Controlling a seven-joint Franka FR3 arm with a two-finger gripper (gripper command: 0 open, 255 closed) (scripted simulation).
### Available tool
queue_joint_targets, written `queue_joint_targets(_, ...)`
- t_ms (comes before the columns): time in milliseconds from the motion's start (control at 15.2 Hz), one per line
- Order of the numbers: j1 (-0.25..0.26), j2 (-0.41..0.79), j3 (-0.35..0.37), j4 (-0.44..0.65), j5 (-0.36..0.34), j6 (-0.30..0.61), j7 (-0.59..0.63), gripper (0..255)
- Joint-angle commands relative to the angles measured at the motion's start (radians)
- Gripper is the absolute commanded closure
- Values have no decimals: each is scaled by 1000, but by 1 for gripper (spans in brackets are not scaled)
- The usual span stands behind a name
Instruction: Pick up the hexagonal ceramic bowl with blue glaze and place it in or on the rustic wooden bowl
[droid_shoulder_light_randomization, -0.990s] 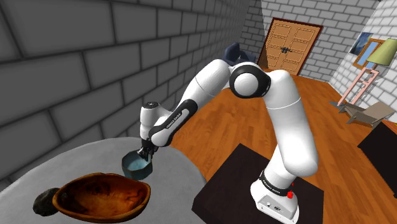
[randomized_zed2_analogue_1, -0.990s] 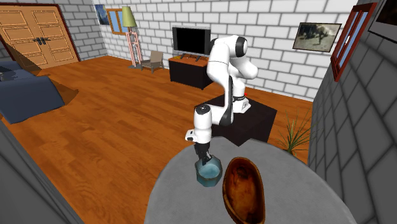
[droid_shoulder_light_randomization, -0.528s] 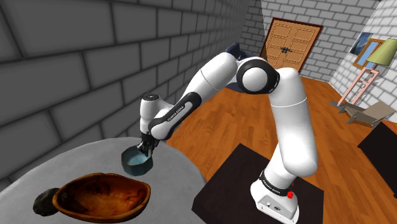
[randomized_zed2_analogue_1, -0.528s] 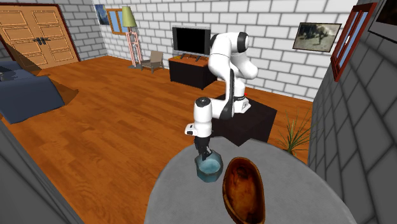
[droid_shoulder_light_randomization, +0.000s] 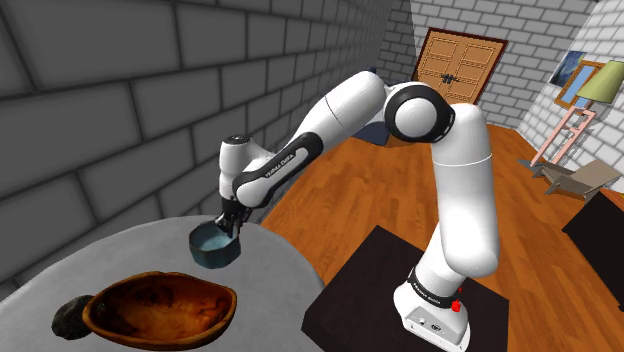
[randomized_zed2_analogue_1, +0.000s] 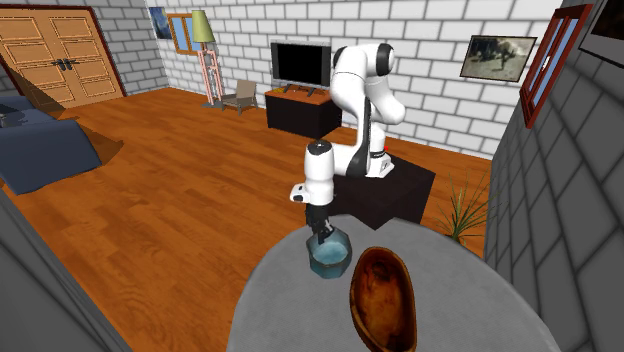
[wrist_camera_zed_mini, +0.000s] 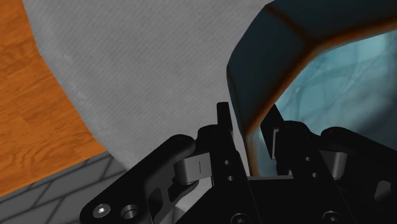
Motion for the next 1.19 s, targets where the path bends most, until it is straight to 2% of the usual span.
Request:
queue_joint_targets(0,-3,-19,4,2,6,-19,-3,255)
queue_joint_targets(1122,-24,-166,32,37,53,-199,-30,255)
